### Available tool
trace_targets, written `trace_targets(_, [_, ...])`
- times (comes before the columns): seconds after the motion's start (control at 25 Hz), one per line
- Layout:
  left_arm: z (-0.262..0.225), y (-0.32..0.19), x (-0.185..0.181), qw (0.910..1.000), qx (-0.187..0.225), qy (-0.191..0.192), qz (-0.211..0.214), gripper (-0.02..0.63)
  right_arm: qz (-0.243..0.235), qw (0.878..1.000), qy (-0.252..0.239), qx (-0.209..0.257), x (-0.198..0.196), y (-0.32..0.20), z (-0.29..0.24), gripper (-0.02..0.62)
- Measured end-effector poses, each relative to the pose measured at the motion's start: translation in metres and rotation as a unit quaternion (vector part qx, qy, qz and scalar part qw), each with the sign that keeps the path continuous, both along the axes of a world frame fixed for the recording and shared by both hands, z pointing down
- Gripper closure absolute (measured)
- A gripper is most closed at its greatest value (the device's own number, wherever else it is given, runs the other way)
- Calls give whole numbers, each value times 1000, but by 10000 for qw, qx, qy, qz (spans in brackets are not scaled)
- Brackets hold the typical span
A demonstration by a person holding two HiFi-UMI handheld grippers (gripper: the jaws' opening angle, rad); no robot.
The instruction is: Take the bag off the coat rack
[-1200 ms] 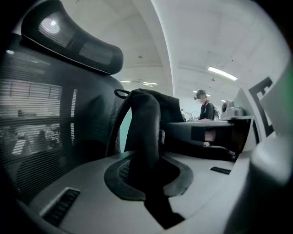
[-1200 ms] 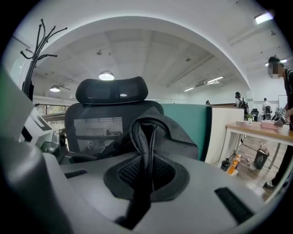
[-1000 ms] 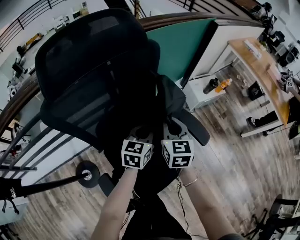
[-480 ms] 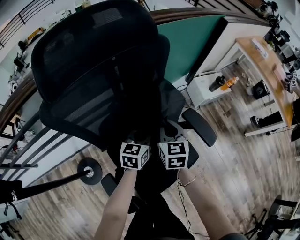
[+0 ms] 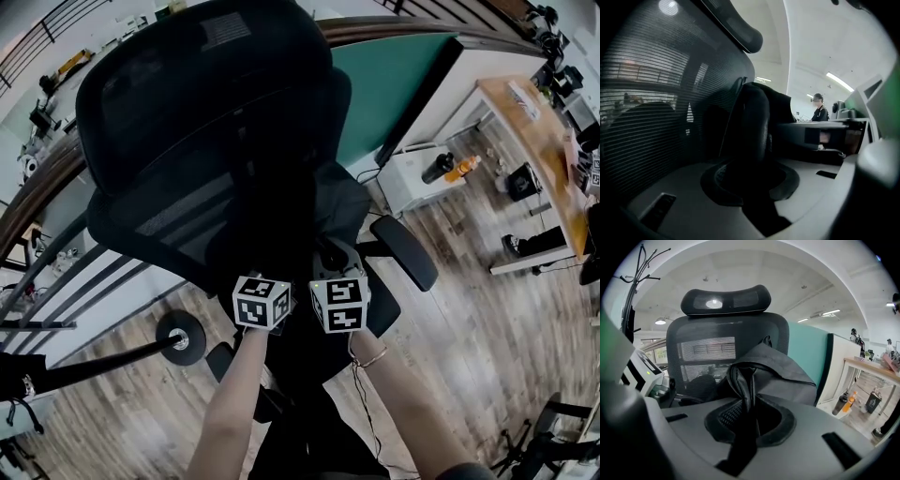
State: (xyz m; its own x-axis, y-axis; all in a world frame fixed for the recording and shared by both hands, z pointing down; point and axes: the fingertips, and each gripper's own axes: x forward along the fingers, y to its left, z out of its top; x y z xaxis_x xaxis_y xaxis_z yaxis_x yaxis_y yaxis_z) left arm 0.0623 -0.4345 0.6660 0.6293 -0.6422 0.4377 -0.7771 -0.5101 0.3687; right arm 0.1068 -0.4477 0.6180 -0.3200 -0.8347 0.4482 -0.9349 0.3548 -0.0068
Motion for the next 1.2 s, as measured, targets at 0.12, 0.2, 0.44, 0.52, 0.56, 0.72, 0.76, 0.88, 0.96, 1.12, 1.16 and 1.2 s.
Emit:
trace_targets(0.12, [6,2,-5,9998,-149,-18,-87,520,-107,9999,-60,-34,-8,2,3,538])
trace_targets(0.2, [8,3,-11,9996,-201,-67,-209,503,-207,9997,-104,-80,-15,5,5,523])
trace_targets(0.44, [17,10,-35,9972,-450,-373,-474,454,-643,9976,-73,-245,-39,16,10,480])
trace_targets(0.52, [20,15,-45,9960,-516,-448,-569,451,-797,9963,-45,-310,-48,21,13,468])
trace_targets(0.56, [21,18,-50,9954,-545,-470,-631,451,-872,9956,-35,-342,-52,24,14,463])
trace_targets(0.72, [27,33,-70,9923,-678,-501,-903,451,-1132,9925,-17,-453,-70,38,20,449])
trace_targets(0.76, [29,37,-76,9913,-719,-503,-976,451,-1190,9917,-12,-479,-75,41,22,446])
trace_targets(0.88, [32,48,-93,9882,-807,-516,-1193,449,-1334,9894,-10,-566,-89,51,29,437])
trace_targets(0.96, [30,53,-102,9866,-830,-470,-1323,449,-1375,9886,-27,-618,-96,55,32,431])
trace_targets(1.12, [25,63,-116,9838,-835,-433,-1525,446,-1418,9871,-13,-748,-106,62,39,423])
trace_targets(1.16, [25,66,-120,9828,-838,-444,-1582,446,-1438,9864,-4,-796,-109,65,41,420])
trace_targets(1.2, [24,69,-124,9818,-842,-452,-1644,446,-1449,9857,-4,-857,-111,67,43,414])
